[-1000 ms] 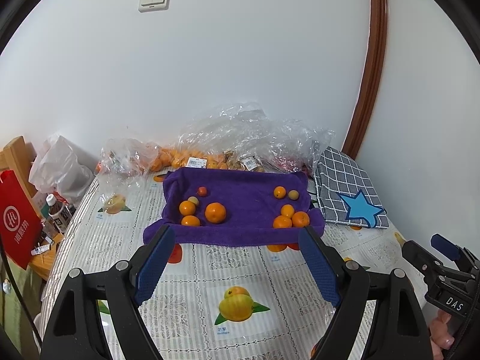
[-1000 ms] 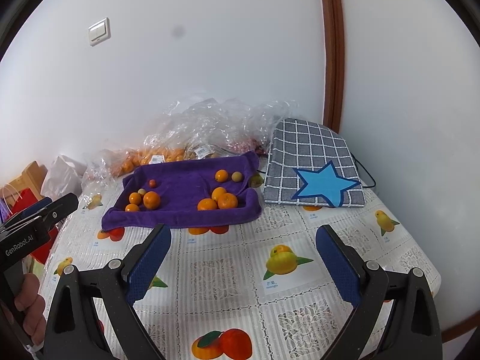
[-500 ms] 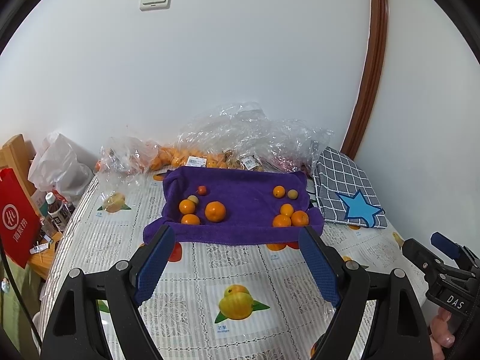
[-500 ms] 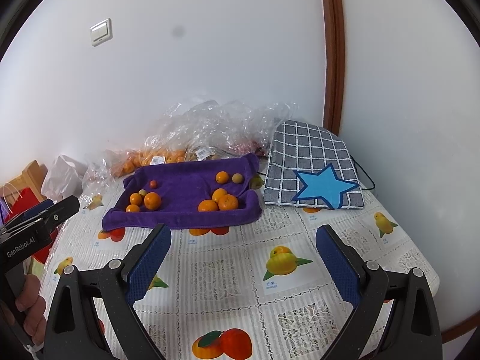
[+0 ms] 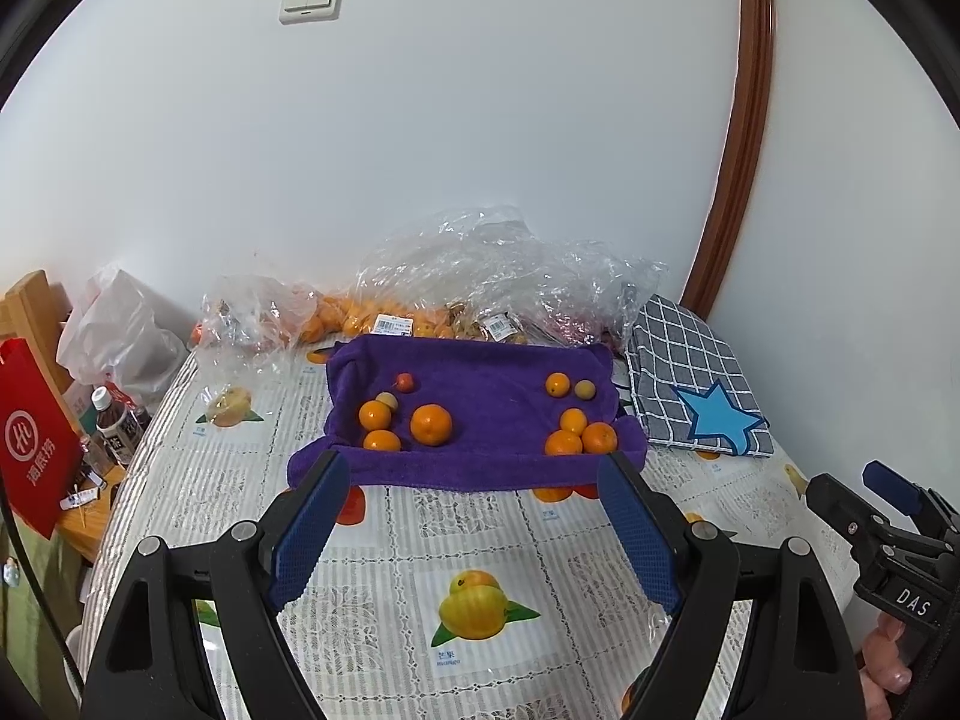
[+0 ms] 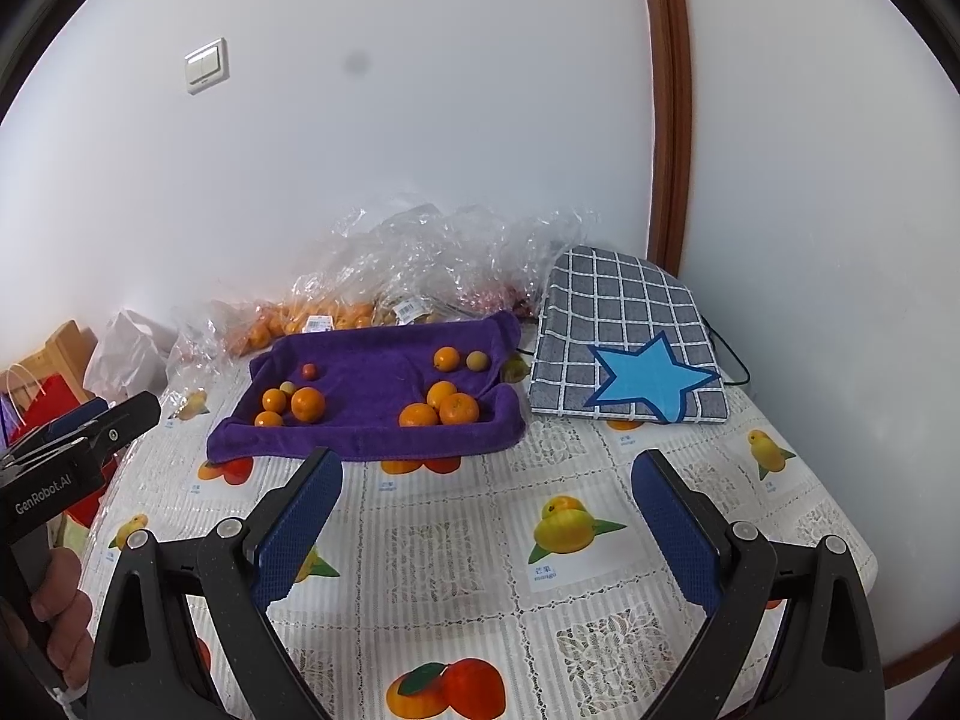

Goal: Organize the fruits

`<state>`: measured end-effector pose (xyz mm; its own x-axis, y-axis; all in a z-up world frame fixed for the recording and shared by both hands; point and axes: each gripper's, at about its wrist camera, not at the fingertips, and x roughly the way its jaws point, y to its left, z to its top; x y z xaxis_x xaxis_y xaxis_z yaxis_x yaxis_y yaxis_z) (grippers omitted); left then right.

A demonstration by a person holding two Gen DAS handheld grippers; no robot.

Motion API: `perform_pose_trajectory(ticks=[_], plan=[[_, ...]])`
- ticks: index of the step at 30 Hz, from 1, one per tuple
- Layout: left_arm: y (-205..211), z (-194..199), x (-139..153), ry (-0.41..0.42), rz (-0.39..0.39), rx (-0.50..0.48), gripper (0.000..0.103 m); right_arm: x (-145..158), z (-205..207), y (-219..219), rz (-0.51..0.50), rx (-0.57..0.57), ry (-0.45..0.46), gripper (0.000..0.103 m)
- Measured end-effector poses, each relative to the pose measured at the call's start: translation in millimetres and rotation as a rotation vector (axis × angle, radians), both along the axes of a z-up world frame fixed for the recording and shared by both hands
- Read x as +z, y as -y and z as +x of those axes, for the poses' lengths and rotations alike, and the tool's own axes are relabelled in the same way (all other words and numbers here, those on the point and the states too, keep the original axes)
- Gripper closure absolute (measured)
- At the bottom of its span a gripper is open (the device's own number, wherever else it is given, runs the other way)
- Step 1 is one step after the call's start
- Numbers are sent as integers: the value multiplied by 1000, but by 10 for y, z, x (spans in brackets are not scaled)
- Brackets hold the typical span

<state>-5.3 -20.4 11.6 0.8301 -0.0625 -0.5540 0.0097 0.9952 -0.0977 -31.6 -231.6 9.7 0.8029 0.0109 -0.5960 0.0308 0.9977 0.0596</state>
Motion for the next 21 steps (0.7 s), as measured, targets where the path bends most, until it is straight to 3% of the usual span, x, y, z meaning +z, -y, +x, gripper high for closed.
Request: perform_pose_trajectory(ticks=[21], plan=[[26,13,2,1,0,0,19,9,-19,-32,1,7,1,7]])
